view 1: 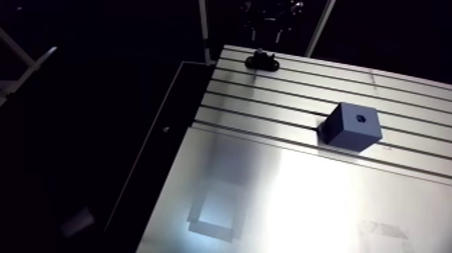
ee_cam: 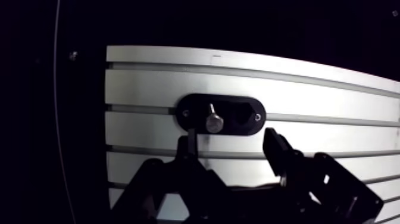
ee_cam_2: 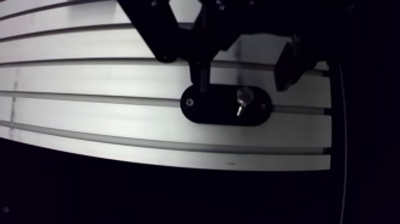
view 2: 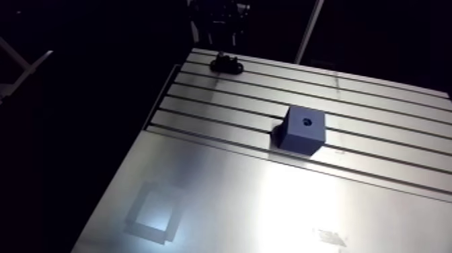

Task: Pick up the M10 bolt and insert it into the hex recess until seated.

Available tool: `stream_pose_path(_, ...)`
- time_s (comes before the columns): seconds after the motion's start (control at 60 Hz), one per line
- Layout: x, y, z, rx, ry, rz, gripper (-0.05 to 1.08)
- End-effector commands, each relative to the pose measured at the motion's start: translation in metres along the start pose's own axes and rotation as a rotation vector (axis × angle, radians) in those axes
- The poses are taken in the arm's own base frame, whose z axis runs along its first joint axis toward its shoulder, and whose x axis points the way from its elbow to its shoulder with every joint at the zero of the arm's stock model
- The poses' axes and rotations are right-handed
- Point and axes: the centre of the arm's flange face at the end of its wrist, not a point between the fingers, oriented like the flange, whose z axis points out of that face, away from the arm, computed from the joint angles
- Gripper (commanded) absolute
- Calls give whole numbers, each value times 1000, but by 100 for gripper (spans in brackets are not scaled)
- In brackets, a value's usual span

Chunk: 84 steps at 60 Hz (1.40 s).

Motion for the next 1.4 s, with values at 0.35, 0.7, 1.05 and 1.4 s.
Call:
stream_pose_path(0.35,2,-19,16,-1,-5,-16,38)
stream_pose_path(0.7,0,-23,22,-9,-20,-21,38)
stream_pose_path(1.05,7,-23,21,-28,-80,3,37)
stream_pose_path(1.4,5,-23,37,-31,-107,4,37)
